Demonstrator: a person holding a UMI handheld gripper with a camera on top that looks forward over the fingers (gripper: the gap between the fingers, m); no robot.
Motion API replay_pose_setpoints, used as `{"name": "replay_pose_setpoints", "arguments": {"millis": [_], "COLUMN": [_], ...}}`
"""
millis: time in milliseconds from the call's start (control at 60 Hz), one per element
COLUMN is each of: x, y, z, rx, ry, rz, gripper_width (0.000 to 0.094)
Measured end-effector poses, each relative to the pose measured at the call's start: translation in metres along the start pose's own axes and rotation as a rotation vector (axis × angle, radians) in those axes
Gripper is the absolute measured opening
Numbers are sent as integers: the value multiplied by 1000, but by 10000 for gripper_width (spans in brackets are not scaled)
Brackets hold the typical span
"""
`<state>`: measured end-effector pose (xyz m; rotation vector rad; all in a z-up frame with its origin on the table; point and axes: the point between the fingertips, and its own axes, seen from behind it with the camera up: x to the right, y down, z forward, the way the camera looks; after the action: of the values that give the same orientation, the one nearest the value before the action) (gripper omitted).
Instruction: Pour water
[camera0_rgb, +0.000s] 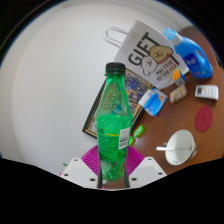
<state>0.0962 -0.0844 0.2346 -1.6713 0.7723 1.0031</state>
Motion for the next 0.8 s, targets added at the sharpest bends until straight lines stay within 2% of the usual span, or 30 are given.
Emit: {"name": "replay_pose_setpoints", "arguments": {"millis": [167, 317, 383, 533, 800], "x": [36, 94, 121, 183, 252], "y": [-76, -125, -141, -148, -123], "z": [-24, -41, -44, -45, -33], "rx": [109, 157, 153, 125, 59], "ry": [149, 318, 385, 454, 484], "rz": [-487, -808, -891, -980, -968], "gripper_width": [297, 296, 296, 295, 301]}}
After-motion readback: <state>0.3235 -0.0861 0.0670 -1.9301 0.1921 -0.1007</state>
